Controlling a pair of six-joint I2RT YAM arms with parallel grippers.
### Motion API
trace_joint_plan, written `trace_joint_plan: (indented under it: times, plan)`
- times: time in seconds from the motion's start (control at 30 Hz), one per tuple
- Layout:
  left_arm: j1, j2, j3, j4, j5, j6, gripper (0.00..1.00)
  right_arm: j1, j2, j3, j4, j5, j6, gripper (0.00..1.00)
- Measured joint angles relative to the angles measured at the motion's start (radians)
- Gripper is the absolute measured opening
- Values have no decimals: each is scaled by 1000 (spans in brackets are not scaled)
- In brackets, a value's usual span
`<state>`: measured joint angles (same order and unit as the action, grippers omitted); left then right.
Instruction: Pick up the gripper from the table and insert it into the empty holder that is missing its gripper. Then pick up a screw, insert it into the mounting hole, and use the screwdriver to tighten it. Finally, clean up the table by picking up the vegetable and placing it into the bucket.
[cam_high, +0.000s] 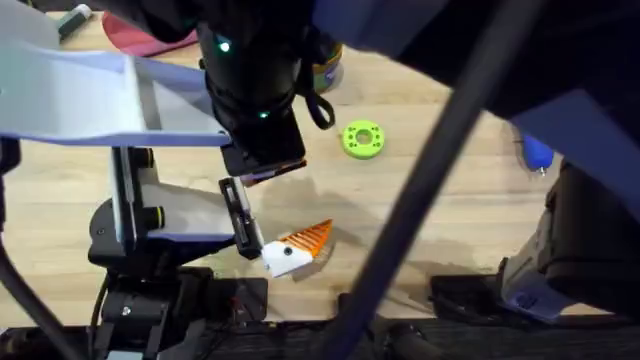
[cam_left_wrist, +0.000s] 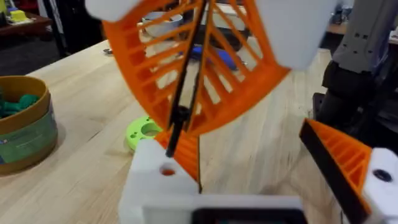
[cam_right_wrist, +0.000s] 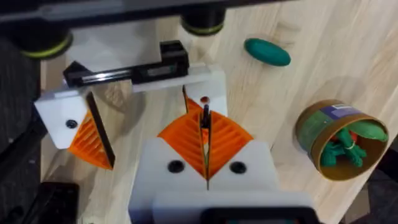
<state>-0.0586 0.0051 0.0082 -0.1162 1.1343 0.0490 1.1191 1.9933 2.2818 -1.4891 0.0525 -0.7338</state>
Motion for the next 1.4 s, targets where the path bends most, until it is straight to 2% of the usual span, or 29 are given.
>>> trace_joint_plan:
  times: [1.4]
  plan:
    - [0, 0, 0, 0, 0, 0, 986, 0, 18, -1, -3, 0, 0, 10]
